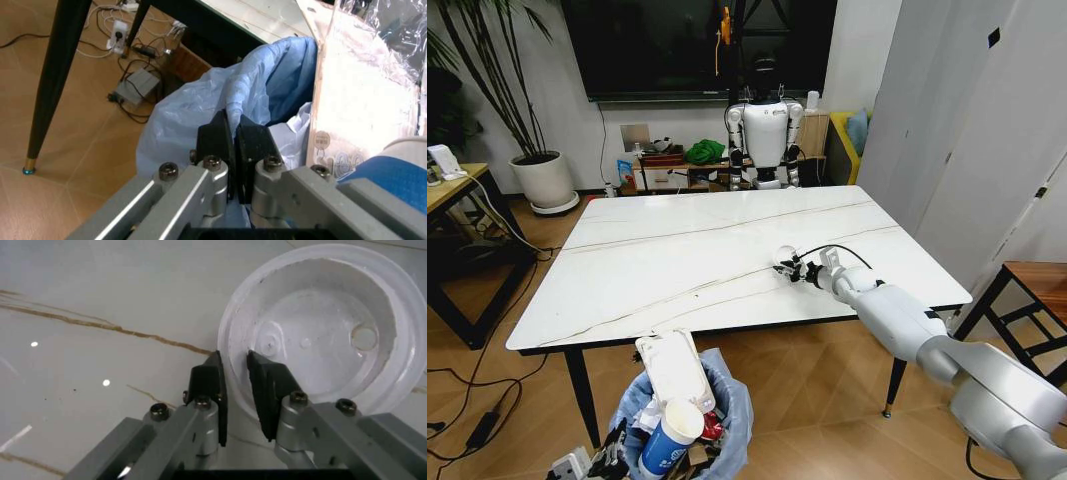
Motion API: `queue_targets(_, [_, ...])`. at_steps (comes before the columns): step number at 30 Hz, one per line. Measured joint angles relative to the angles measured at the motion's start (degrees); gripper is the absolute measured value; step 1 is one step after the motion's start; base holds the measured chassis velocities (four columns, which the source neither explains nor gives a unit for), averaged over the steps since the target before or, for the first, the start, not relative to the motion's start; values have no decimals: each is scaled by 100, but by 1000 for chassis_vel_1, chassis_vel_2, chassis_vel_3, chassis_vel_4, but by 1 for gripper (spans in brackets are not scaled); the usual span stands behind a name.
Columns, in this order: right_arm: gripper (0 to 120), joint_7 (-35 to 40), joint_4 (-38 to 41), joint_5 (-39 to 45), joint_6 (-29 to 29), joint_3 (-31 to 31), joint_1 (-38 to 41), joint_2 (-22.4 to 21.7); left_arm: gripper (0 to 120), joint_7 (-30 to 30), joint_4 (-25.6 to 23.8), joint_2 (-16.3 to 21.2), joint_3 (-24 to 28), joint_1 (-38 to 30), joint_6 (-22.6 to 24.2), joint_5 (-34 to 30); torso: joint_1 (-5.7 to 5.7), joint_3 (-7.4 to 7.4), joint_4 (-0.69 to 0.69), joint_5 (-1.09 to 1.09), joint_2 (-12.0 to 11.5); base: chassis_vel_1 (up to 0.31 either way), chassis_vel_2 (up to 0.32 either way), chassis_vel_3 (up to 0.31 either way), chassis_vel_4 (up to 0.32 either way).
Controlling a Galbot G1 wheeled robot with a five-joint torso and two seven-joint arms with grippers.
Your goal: Pick up the trash bin and place the trash from the table into it.
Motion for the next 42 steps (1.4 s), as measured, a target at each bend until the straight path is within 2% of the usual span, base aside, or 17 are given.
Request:
queue_targets(3, [0,-4,29,-4,5,2,-12,-14,0,10,1,-9,7,4,-3,12,0,0,0,0,0,0,0,0,0])
queue_targets(15, [0,-49,205,18,-22,35,-64,-92,0,27,-14,-23,11,23,-19,31,0,1,0,0,0,0,0,0,0])
queue_targets(25, [0,-138,829,287,-119,9,-152,-523,0,9,18,3,25,-22,-23,8,1,2,0,1,0,0,0,0,0])
queue_targets(34, [0,-170,1237,445,-144,-8,-193,-733,0,-14,35,16,24,-55,-23,-27,1,1,2,1,0,0,0,0,0])
queue_targets(42, [0,-170,2273,681,-213,30,-387,-1272,0,-27,68,18,46,-81,-23,-36,1,0,-1,-1,0,0,0,0,0])
